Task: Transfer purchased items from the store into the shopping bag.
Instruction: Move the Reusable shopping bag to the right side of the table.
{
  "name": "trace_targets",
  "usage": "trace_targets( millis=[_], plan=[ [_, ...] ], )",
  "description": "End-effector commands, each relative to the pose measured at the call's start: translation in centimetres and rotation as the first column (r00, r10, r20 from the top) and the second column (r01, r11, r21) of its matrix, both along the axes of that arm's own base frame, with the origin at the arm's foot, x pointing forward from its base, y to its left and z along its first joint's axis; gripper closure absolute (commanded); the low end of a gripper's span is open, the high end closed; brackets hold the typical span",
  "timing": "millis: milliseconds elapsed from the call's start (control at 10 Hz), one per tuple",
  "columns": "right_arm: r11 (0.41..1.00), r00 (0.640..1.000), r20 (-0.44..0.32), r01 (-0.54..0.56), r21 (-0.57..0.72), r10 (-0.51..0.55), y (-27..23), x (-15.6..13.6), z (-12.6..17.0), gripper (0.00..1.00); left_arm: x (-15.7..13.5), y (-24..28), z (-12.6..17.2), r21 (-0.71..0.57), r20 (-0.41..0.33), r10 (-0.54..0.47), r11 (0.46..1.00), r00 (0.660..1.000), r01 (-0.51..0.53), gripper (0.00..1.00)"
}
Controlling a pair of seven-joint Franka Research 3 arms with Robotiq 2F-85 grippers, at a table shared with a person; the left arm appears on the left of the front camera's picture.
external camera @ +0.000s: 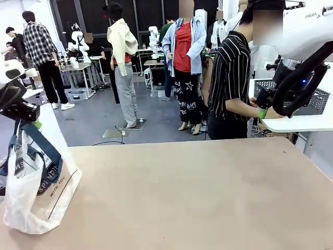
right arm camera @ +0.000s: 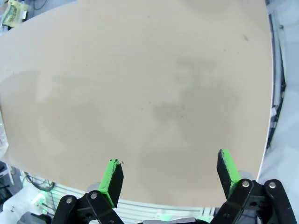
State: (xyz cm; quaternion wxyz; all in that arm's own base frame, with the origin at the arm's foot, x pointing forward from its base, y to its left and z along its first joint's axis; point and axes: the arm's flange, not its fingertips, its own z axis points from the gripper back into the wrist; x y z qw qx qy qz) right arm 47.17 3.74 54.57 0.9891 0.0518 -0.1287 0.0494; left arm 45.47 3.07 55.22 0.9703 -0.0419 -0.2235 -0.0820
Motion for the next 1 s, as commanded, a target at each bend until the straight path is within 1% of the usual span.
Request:
trace_targets(
  millis=[0, 300, 400, 500, 700, 800, 900],
  plan=[
    [1.000, 1.000, -0.006, -0.007, -0.014, 0.007, 0.0, 0.2, 0.2, 0.00, -0.3, 0.2, 0.2, -0.001, 0.023, 0.027, 1.000, 0.999, -0.027, 0.62],
    [1.000, 1.000, -0.006, -0.007, -0.014, 0.007, 0.0, 0.2, 0.2, 0.00, -1.6, 0.1, 1.0, 0.002, 0.047, 0.067, 0.998, 0.997, -0.067, 0.06],
    [1.000, 1.000, -0.006, -0.007, -0.014, 0.007, 0.0, 0.2, 0.2, 0.00, -2.5, -0.3, 1.5, 0.011, 0.061, 0.087, 0.996, 0.994, -0.087, 0.00],
    [1.000, 1.000, -0.006, -0.007, -0.014, 0.007, 0.0, 0.2, 0.2, 0.00, -4.0, -1.4, 2.3, 0.029, 0.098, 0.098, 0.994, 0.990, -0.101, 0.00],
    [1.000, 1.000, -0.006, -0.007, -0.014, 0.007, 0.0, 0.2, 0.2, 0.00, -8.0, -4.9, 5.3, 0.084, 0.239, 0.141, 0.983, 0.961, -0.166, 0.00],
    [1.000, 1.000, -0.006, -0.007, -0.014, 0.007, 0.0, 0.2, 0.2, 0.00, -9.9, -6.9, 6.8, 0.119, 0.310, 0.157, 0.972, 0.938, -0.202, 0.00],
    [1.000, 1.000, -0.006, -0.007, -0.014, 0.007, 0.0, 0.2, 0.2, 0.00, -11.1, -9.4, 8.4, 0.163, 0.383, 0.144, 0.962, 0.912, -0.221, 0.00]
  ],
)
